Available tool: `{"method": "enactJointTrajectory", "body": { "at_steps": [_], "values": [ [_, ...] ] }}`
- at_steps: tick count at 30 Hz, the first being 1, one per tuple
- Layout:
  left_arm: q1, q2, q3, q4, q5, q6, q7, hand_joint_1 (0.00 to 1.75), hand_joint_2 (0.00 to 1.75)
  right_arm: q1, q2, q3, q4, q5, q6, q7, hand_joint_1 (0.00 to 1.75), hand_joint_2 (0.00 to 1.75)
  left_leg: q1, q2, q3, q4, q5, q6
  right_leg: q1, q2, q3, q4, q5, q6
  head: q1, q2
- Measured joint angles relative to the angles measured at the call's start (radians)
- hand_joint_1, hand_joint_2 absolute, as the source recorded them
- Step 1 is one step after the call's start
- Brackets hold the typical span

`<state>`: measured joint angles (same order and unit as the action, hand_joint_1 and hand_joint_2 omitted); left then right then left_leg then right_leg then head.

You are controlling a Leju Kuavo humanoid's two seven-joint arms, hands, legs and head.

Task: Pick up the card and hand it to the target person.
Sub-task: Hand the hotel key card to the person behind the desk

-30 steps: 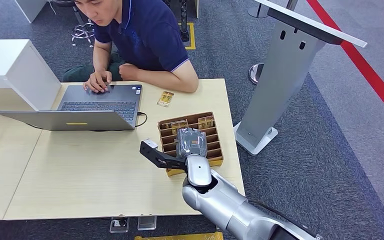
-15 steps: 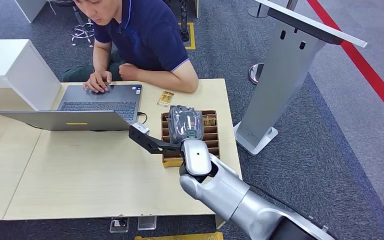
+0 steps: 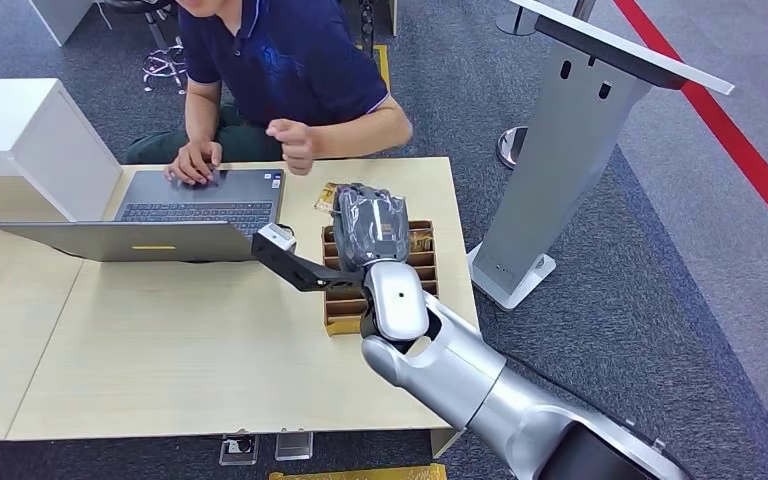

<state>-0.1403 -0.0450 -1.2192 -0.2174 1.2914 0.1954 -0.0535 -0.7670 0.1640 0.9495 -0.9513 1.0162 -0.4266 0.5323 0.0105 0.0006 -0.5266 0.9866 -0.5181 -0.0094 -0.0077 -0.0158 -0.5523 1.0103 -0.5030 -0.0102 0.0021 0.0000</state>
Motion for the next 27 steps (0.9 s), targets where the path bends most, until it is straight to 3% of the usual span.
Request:
{"method": "enactJointTrajectory", "body": {
  "at_steps": [6, 20, 21, 24, 25, 27],
  "values": [
    [-0.006, -0.001, -0.006, 0.000, -0.004, -0.004, 0.000, 0.00, 1.75, -0.056, 0.033, 0.007, 0.105, 0.000, -0.110, -0.084, 1.48, 1.75, 0.000, 0.000, 0.000, 0.000, 0.000, 0.000, 0.000, 0.000, 0.000, 0.000, 0.000, 0.000, -0.001, 0.000],
    [-0.006, -0.002, -0.017, 0.000, -0.010, -0.007, 0.009, 0.00, 1.75, -0.114, 0.052, 0.008, 0.263, 0.002, -0.120, -0.078, 1.48, 1.75, 0.000, 0.000, 0.000, 0.000, 0.000, 0.000, 0.000, 0.000, 0.000, 0.000, 0.000, 0.000, 0.000, 0.000],
    [-0.006, -0.002, -0.019, 0.000, -0.011, -0.008, 0.009, 0.00, 1.31, -0.116, 0.052, 0.008, 0.269, 0.003, -0.121, -0.075, 1.11, 1.75, 0.000, 0.000, 0.000, 0.000, 0.000, 0.000, 0.000, 0.000, 0.000, 0.000, 0.000, 0.000, 0.000, 0.000],
    [-0.008, -0.002, -0.024, 0.000, -0.018, -0.011, 0.011, 0.00, 1.31, -0.119, 0.052, 0.008, 0.283, 0.010, -0.121, -0.065, 0.00, 1.75, 0.000, 0.000, 0.000, 0.000, 0.000, 0.000, 0.000, 0.000, 0.000, 0.000, 0.000, 0.000, 0.000, 0.000],
    [-0.009, -0.002, -0.026, 0.000, -0.020, -0.013, 0.012, 0.00, 1.31, -0.120, 0.052, 0.008, 0.287, 0.011, -0.122, -0.062, 0.00, 1.75, 0.000, 0.000, 0.000, 0.000, 0.000, 0.000, 0.000, 0.000, 0.000, 0.000, 0.000, 0.000, 0.000, 0.000],
    [-0.012, -0.002, -0.030, 0.000, -0.024, -0.016, 0.015, 0.00, 0.44, -0.120, 0.052, 0.008, 0.294, 0.015, -0.121, -0.061, 0.00, 1.75, 0.000, 0.000, 0.000, 0.000, 0.000, 0.000, 0.000, 0.000, 0.000, 0.000, 0.000, 0.000, 0.000, 0.000]
  ]
}}
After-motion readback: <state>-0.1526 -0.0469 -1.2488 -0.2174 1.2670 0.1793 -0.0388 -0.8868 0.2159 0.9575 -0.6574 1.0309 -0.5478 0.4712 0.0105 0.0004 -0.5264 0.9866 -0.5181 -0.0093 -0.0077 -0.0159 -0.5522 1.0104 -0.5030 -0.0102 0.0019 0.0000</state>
